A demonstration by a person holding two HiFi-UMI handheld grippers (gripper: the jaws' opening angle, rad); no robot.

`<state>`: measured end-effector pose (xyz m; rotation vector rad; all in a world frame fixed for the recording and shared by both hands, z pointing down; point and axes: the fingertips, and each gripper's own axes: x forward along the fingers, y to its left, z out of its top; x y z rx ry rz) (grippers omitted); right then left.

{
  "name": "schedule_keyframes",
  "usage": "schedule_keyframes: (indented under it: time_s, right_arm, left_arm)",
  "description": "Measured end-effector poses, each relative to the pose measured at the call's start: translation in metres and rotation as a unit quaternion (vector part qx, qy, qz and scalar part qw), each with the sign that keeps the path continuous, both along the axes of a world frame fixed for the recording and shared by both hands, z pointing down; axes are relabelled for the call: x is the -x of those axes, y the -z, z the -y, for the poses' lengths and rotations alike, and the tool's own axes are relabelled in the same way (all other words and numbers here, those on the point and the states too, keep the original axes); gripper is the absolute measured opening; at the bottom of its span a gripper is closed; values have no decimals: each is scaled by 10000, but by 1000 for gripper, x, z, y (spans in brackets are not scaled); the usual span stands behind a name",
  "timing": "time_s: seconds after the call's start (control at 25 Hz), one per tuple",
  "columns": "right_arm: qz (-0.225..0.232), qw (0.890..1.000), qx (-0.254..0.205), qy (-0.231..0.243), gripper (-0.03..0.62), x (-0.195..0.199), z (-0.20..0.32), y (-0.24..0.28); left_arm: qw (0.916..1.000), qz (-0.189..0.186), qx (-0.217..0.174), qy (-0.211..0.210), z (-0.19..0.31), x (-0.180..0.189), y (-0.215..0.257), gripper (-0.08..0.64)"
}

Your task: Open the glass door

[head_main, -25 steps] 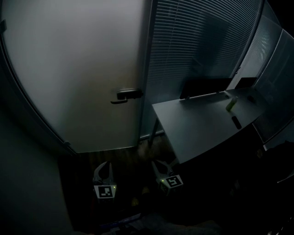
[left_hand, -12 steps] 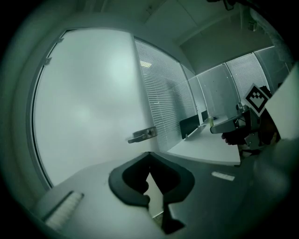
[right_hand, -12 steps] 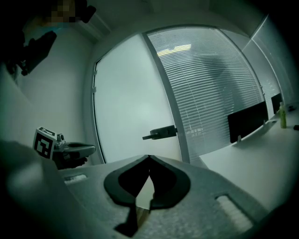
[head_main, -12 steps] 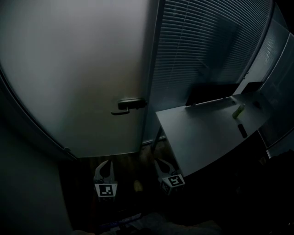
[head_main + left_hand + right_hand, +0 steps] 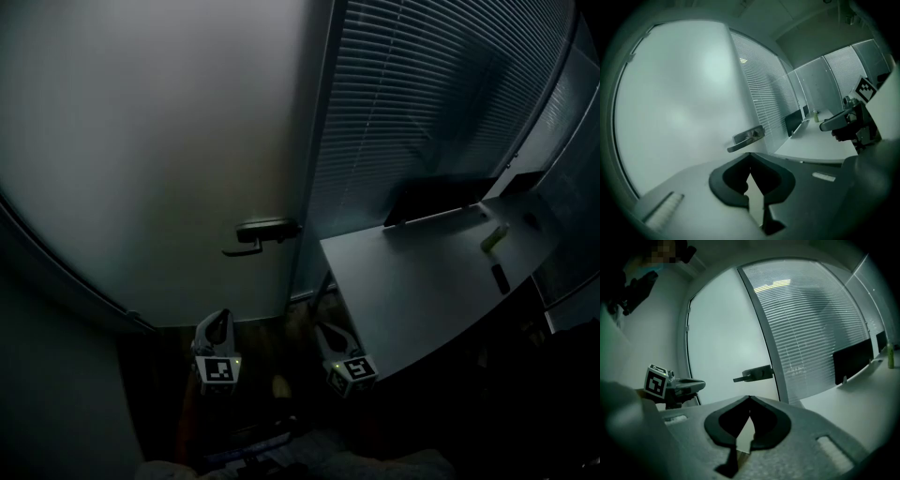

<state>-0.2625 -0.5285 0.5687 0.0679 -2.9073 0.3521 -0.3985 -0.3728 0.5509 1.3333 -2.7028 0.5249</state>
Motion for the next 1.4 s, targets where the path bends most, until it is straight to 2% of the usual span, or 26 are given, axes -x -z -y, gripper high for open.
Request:
schedule_keyframes:
  time_s: [0.2,0.32,0.52,0.68,0.84,1.12,1.4]
  right_arm:
    - [-38,10000,51,-58,3,10,14,0]
    - [-46,9999,54,-119,2,15,23,-4]
    - [-32,9996,48,-286,2,15,45,-16]
    - [-13,9991,119,-419,3,17,60,-19]
    - [-21,9988,150,-470,2,20,71,-21]
    - [3,9986,200,-496,2,31,91,-27]
    - [-1,9986,309,-424,2,46,102,-33]
  left_arm:
    - [9993,204,301,-115,26,36,0,5]
    - [9976,270,590,-243,41,56,-16,15]
    - [9904,735,1036,-551,68,77,-12,45]
    - [9800,956,1515,-869,85,86,-19,95]
    - [9697,1020,1893,-1163,99,96,-30,147]
    - [9504,1257,2473,-1407,113,115,-41,190]
    - [9261,1296,3104,-1710,117,129,-55,218]
